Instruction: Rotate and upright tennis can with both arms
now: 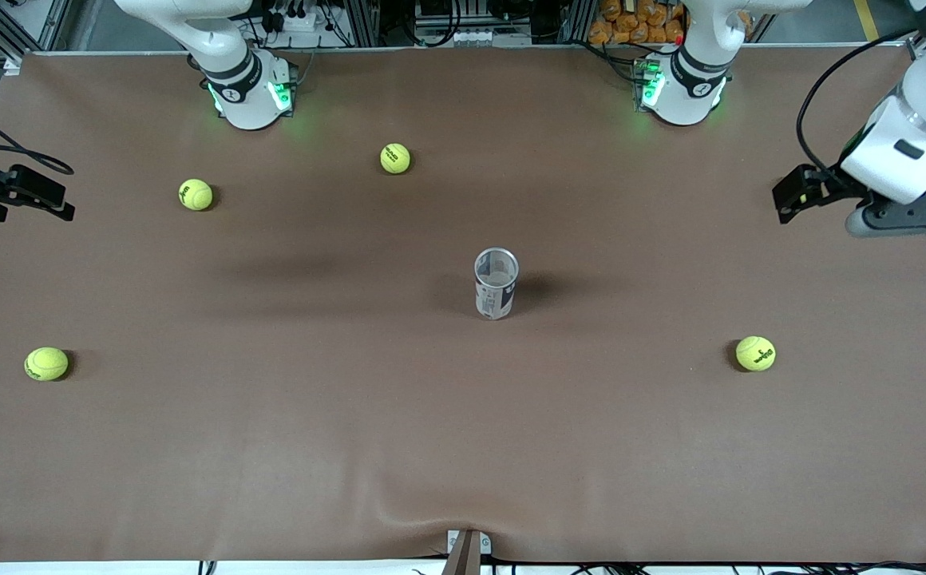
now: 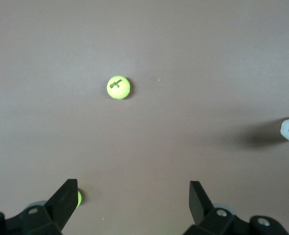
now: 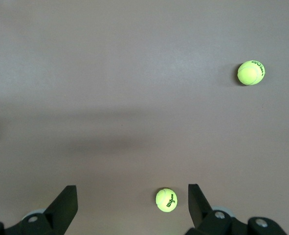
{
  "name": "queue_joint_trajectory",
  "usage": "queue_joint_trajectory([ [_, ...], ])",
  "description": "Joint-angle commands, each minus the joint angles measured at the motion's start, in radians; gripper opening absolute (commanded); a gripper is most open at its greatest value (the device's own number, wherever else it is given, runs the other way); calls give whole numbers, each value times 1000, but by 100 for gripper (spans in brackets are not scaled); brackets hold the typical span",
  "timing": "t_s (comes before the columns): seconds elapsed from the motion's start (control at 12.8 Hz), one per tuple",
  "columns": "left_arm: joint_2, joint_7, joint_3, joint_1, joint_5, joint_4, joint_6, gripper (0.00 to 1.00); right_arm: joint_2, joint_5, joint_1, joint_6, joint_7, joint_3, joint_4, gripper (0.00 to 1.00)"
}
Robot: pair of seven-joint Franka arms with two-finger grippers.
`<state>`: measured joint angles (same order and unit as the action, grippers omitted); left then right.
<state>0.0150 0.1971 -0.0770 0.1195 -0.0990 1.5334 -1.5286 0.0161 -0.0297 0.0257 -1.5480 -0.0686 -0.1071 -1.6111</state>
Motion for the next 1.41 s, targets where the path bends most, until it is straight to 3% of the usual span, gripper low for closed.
queue_joint_trajectory([
  [0.0, -69, -11, -9, -29, 27, 85, -15, 100, -1, -7, 13, 11, 9, -13, 11, 100],
  [0.47, -124, -11, -9, -89, 57, 152, -27, 100, -1, -6, 13, 11, 9, -13, 11, 100],
  [1.33, -122, -80, -15, -106, 45, 123, -18, 100, -1, -6, 14, 11, 9, -13, 11, 100],
])
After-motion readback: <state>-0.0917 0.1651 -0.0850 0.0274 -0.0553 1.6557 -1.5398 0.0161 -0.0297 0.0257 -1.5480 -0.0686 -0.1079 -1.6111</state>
